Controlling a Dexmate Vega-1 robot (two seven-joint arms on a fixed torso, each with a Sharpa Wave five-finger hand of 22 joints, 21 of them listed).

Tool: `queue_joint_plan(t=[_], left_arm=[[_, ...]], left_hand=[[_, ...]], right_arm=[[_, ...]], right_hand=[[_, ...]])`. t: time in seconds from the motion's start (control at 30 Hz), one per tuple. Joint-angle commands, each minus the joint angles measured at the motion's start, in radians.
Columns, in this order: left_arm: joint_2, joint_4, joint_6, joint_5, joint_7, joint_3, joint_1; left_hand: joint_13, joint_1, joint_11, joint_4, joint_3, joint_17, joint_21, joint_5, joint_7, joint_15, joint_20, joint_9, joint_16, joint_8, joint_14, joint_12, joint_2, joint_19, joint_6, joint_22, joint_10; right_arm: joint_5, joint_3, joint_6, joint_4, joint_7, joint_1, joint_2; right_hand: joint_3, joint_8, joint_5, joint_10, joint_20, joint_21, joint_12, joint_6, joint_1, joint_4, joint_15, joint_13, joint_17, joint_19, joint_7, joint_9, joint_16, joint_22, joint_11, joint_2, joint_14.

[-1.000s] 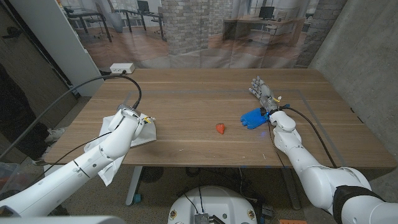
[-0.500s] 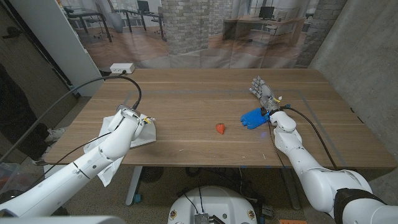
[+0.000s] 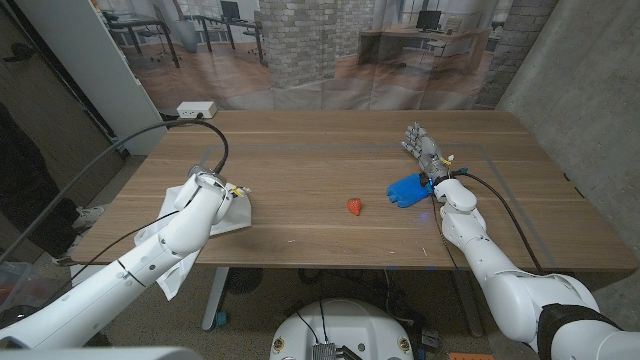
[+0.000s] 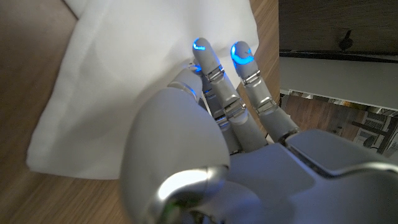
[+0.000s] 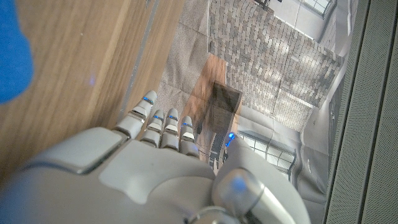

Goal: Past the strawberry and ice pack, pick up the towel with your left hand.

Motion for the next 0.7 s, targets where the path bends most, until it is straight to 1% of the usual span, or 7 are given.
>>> queue_joint_plan(t=[0.03, 0.2, 0.4, 0.7], left_arm=[[-0.012, -0.076, 0.006, 0.045, 0.004, -0.036, 0.010], [-0.020, -0.122, -0.007, 0.073, 0.018, -0.059, 0.016], [-0.036, -0.170, -0.029, 0.064, 0.042, -0.095, 0.016], [-0.063, -0.207, -0.057, 0.053, 0.092, -0.130, 0.019]], left_hand=[[0.005, -0.001, -0.077, 0.001, 0.005, 0.005, 0.010, 0.006, -0.001, -0.003, -0.061, 0.001, -0.006, 0.005, 0.011, -0.007, -0.002, -0.009, 0.000, 0.001, 0.087], [0.009, -0.002, -0.079, 0.002, 0.007, 0.008, 0.018, 0.007, -0.003, -0.003, -0.061, -0.001, -0.010, 0.006, 0.008, -0.012, -0.002, -0.015, -0.005, -0.003, 0.087], [0.014, -0.003, -0.078, 0.001, 0.009, 0.012, 0.028, 0.008, -0.003, -0.003, -0.062, -0.003, -0.013, 0.009, 0.008, -0.018, -0.002, -0.018, -0.007, -0.007, 0.088], [0.020, -0.005, -0.074, 0.002, 0.011, 0.019, 0.041, 0.010, -0.002, -0.003, -0.064, -0.006, -0.013, 0.013, 0.013, -0.024, -0.002, -0.022, -0.005, -0.014, 0.095]], right_arm=[[0.000, 0.000, 0.007, 0.006, 0.001, 0.004, -0.002], [-0.001, 0.000, 0.014, 0.021, 0.001, 0.013, -0.001], [-0.002, 0.001, 0.028, 0.045, 0.000, 0.023, 0.000], [-0.002, 0.000, 0.041, 0.072, 0.003, 0.036, 0.001]], right_hand=[[0.002, 0.003, 0.007, 0.009, 0.001, 0.001, 0.004, 0.005, -0.004, -0.006, 0.000, 0.001, 0.004, 0.009, -0.002, 0.006, 0.002, 0.003, -0.003, 0.001, 0.009], [0.003, 0.003, 0.008, 0.009, 0.001, 0.001, 0.004, 0.004, -0.004, -0.006, 0.003, 0.001, 0.004, 0.009, -0.002, 0.006, 0.002, 0.003, -0.002, 0.001, 0.008], [0.003, 0.002, 0.008, 0.009, 0.001, 0.000, 0.004, 0.003, -0.004, -0.007, 0.001, 0.001, 0.004, 0.009, -0.001, 0.006, 0.002, 0.003, -0.002, 0.001, 0.008], [0.003, 0.002, 0.009, 0.009, 0.001, 0.000, 0.003, 0.004, -0.004, -0.007, 0.001, 0.001, 0.004, 0.009, -0.002, 0.006, 0.001, 0.003, -0.002, 0.001, 0.008]])
